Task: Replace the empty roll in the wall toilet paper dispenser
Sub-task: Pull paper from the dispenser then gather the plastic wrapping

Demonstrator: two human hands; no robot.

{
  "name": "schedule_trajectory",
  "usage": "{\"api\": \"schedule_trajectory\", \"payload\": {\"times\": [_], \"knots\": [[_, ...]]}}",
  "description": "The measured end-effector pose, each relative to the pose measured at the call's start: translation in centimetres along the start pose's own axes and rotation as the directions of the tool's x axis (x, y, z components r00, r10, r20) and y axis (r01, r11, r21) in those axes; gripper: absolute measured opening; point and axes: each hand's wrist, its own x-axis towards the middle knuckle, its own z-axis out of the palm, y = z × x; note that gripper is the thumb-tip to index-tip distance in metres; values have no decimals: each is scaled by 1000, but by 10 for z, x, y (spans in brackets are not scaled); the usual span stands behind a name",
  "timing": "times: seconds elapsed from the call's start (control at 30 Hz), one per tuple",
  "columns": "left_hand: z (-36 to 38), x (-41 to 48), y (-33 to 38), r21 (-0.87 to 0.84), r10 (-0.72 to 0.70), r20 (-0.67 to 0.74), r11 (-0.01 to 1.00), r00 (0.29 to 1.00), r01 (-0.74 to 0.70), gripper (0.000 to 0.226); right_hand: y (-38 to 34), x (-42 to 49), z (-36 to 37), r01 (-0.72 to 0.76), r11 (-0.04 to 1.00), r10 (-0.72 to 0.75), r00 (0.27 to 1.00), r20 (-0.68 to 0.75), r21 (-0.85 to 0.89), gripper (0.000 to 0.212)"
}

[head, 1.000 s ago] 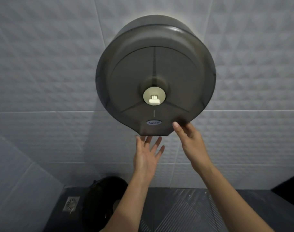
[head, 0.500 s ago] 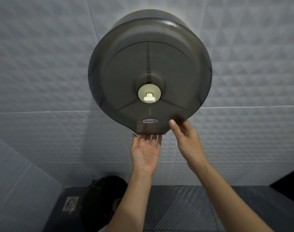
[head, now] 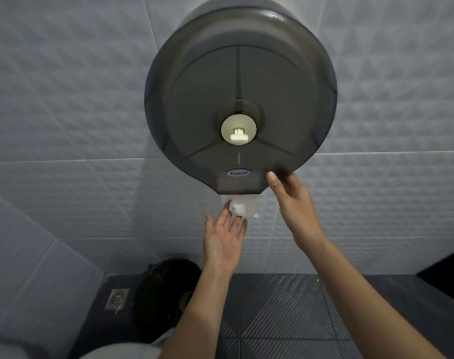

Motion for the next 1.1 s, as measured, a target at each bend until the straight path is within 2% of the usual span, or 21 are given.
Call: {"api": "schedule_trajectory", "payload": {"times": [0.13,0.2,0.27,0.4,0.53,0.6,0.67,0.73,0.87,1.0,1.1], "knots": [[-17,-4,-10,79,-40,-5,996,999,41,61,9,0,1,-48,996,47,999,-28,-75,33],[-27,-7,-16,117,-69,-7,991,998,69,61,18,0,1,-132,969,122,991,-59,-209,42],[-36,-12,-22,161,-95,-18,982,995,96,59,27,-1,4,-227,936,219,974,-58,-269,49],[-48,-25,-32,244,-144,-68,957,987,156,53,33,4,21,-342,899,365,931,35,-274,59],[-61,-36,-42,302,-194,-96,929,976,214,52,36,8,43,-454,864,491,856,162,-218,64],[-65,-41,-48,326,-216,-118,914,969,243,51,41,7,51,-488,859,512,830,220,-156,59],[-71,-44,-52,334,-234,-153,902,960,273,50,47,5,54,-469,879,475,848,234,-83,42],[-75,-44,-54,322,-243,-184,901,952,293,50,55,2,49,-426,905,422,890,174,-20,24],[-81,-42,-50,257,-227,-237,923,945,286,47,74,-9,31,-409,911,407,913,41,54,20],[-83,-39,-46,199,-205,-282,943,937,266,48,95,-19,13,-446,888,454,888,-66,112,22],[-85,-36,-46,170,-200,-297,951,934,258,49,113,-28,1,-513,843,533,836,-131,162,24]]}}
